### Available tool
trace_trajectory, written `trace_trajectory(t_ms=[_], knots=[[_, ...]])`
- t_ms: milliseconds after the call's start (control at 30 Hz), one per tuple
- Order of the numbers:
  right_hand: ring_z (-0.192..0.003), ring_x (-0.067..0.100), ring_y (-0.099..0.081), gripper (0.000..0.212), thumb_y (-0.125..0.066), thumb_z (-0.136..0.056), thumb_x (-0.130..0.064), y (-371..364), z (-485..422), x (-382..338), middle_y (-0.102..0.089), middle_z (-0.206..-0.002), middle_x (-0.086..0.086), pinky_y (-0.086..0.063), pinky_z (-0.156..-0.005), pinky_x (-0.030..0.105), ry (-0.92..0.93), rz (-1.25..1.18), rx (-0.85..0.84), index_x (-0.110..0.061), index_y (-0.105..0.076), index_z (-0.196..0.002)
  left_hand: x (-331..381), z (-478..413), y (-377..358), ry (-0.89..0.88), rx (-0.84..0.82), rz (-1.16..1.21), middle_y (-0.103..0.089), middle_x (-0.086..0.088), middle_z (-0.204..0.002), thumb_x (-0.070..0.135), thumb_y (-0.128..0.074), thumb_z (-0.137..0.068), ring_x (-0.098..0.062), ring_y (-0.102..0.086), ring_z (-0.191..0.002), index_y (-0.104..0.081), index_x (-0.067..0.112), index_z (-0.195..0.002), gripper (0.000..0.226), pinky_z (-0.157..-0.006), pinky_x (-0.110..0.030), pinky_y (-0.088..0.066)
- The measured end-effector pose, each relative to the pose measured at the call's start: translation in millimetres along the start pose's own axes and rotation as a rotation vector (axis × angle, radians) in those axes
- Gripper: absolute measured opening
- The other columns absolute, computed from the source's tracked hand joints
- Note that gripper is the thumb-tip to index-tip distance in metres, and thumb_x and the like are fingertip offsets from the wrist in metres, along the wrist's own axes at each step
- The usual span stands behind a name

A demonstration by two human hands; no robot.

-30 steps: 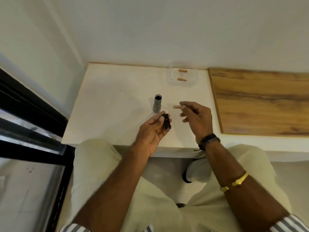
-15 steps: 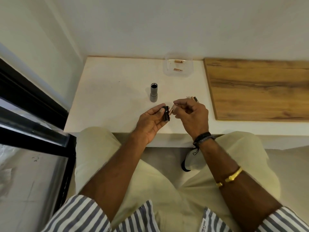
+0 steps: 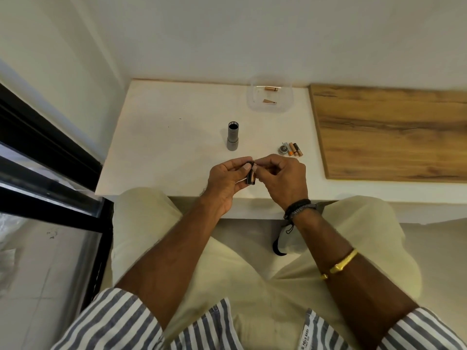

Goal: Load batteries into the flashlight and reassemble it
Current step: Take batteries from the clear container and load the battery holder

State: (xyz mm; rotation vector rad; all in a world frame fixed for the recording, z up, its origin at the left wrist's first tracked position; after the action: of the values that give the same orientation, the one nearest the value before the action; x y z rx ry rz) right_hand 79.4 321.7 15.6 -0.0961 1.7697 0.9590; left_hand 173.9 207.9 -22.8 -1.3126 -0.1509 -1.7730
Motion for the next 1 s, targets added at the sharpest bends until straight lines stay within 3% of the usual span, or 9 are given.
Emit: trace_trajectory(t_ms=[267, 567, 800, 1000], knots=[[-0.081, 0.011, -0.067, 0.017, -0.075, -0.091, -0.018, -8, 5, 1, -0.077, -0.093, 0.003, -0.052, -0.079, 0.014, 0.06, 0.052, 0.017, -0.012, -0.08, -0.106, 2, 2, 3, -0.01, 0.045, 0.012, -0.076, -0.013, -0.103, 0.004, -0.068, -0.09, -0.024, -0.074, -0.09, -0.072, 0.006, -0.108, 0.019, -0.075, -0.031, -0.06], [-0.066, 0.005, -0.073, 0.01, -0.08, -0.085, -0.013, -1, -4, 11, -0.074, -0.074, -0.006, -0.061, -0.066, 0.017, -0.14, -0.118, -0.046, -0.021, -0.076, -0.09, 4, 3, 2, -0.001, -0.038, -0.055, -0.076, -0.01, -0.105, 0.006, -0.066, -0.092, -0.024, -0.073, -0.096, -0.073, 0.012, -0.108, 0.018, -0.083, -0.035, -0.06], [-0.071, 0.019, -0.077, 0.01, -0.08, -0.085, -0.007, 2, -18, 17, -0.077, -0.078, 0.008, -0.064, -0.067, 0.029, -0.207, -0.33, 0.017, -0.006, -0.077, -0.094, 8, 0, -5, 0.108, -0.033, 0.152, -0.071, -0.021, -0.115, 0.004, -0.06, -0.095, -0.03, -0.07, -0.103, -0.065, 0.0, -0.12, 0.026, -0.085, -0.035, -0.059], [-0.071, 0.023, -0.077, 0.012, -0.079, -0.086, -0.007, -1, -47, 25, -0.078, -0.079, 0.01, -0.064, -0.068, 0.032, -0.252, -0.384, 0.047, -0.005, -0.077, -0.097, 6, -6, -7, 0.125, -0.008, 0.26, -0.069, -0.024, -0.118, 0.0, -0.063, -0.092, -0.032, -0.069, -0.108, -0.062, -0.004, -0.121, 0.029, -0.087, -0.035, -0.059]])
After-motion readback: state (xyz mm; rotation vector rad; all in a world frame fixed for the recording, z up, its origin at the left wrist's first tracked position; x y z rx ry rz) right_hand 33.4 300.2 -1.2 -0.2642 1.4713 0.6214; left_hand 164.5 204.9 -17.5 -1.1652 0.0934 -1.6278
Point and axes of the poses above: each hand's wrist, its own z-axis away from the middle knuckle, its own y-axis out of the back of the hand, x = y × z, the point moved 1 cm from there along -z, towards the middle knuckle
